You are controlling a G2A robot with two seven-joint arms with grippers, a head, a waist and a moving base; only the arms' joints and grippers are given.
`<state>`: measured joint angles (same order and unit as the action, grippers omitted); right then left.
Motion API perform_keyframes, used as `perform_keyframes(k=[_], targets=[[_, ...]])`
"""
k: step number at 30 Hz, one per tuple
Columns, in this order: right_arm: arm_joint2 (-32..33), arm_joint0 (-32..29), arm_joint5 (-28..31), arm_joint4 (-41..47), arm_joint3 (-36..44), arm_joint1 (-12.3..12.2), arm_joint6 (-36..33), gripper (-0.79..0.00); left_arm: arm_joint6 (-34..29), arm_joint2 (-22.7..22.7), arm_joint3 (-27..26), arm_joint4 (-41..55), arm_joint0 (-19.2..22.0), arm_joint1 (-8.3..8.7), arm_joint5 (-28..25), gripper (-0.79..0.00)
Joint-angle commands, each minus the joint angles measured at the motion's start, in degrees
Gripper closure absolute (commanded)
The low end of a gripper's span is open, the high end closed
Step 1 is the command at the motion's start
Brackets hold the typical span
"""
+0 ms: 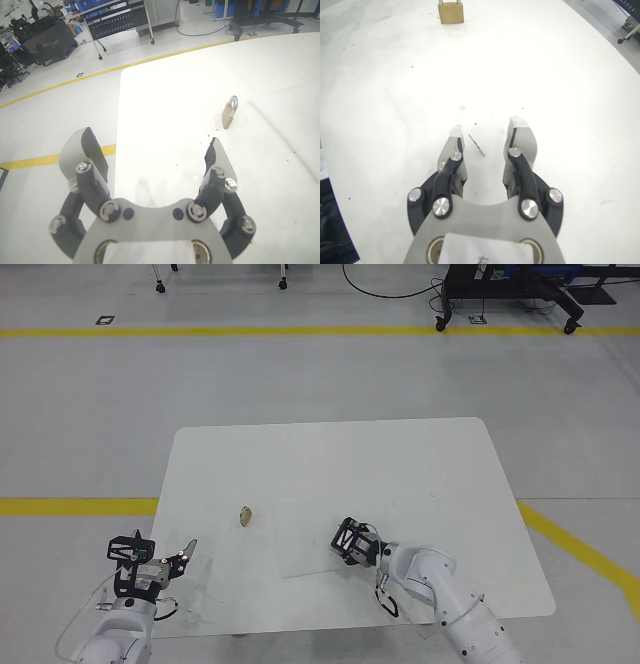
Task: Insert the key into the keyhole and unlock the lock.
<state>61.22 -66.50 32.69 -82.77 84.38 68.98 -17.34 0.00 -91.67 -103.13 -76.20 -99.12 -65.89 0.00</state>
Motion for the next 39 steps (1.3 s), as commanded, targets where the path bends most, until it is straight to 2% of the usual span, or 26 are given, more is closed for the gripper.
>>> perform_keyframes(k=[1,11,17,24,29,39], targets=[[-0.45,0.54,1.20,0.03,-0.49,0.03,-0.20,-0.145,0.00,0.00,0.00,0.00,0.00,0.00,0.00,-0.785],[-2.13,1.94,2.76,-1.55,-1.45,0.14,-2.36,0.000,0.00,0.00,0.00,0.00,0.00,0.00,0.00,-0.785],[-1.30,0.74,0.11,-3.20,-0.05,-0.12,0.71,0.000,0.00,0.00,0.00,0.00,0.00,0.00,0.00,-0.785],[1.43,-4.74,-6.56,-10.18,4.26,-1.17,9.22,0.000,0.00,0.00,0.00,0.00,0.00,0.00,0.00,-0.785],[3.24,-7.91,-8.29,-12.67,6.12,-1.81,14.99,0.000,0.00,0.00,0.00,0.00,0.00,0.00,0.00,-0.785],[3.27,-8.93,-8.63,-14.57,7.09,-1.98,13.24,0.000,0.00,0.00,0.00,0.00,0.00,0.00,0.00,-0.785]])
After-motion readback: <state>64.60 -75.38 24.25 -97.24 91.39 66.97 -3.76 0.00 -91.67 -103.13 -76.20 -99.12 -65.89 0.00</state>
